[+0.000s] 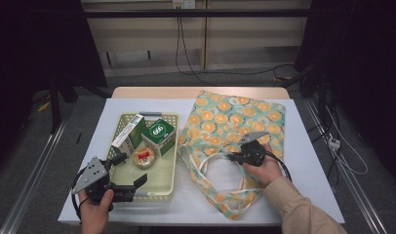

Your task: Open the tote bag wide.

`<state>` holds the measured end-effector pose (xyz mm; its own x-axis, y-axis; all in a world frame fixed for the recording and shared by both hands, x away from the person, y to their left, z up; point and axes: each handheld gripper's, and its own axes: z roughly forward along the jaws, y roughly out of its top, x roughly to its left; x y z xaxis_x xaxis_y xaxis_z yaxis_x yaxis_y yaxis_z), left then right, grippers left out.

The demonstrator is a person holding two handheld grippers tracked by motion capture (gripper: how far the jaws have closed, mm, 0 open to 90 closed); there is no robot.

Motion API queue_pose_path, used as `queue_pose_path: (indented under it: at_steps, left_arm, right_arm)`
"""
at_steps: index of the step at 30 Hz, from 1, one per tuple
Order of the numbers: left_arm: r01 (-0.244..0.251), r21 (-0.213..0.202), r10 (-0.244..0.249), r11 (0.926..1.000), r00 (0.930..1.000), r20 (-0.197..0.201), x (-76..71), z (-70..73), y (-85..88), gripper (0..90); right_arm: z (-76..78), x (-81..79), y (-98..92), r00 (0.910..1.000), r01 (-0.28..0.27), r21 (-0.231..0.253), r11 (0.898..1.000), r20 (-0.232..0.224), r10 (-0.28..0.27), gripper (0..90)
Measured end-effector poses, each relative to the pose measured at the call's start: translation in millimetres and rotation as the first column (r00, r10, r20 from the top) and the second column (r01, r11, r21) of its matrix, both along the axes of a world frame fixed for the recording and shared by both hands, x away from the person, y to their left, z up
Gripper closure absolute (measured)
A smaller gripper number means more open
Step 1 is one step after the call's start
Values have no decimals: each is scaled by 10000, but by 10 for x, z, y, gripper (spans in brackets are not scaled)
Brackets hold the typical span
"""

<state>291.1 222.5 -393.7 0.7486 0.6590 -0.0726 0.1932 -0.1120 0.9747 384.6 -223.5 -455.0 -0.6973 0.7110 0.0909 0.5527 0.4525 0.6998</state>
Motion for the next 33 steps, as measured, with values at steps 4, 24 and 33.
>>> queue_pose_path:
  at_steps: [4, 24, 33]
  left_arm:
    - [30, -61, -30, 10000, 10000, -47, -6, -4, -13, 23]
    - [3, -127, -4, 9999, 9999, -106, 17, -5, -29, 22]
    - [93, -70, -94, 9999, 9999, -117, 0, -11, -33, 23]
  right_arm:
    - [-9, 60, -170, 9950, 993, -20, 9951, 132, -993, 900]
    - [5, 29, 100, 9937, 1056, 374, 9937, -424, -1041, 900]
    - [166, -70, 146, 9988, 409, 614, 9973, 225, -424, 363]
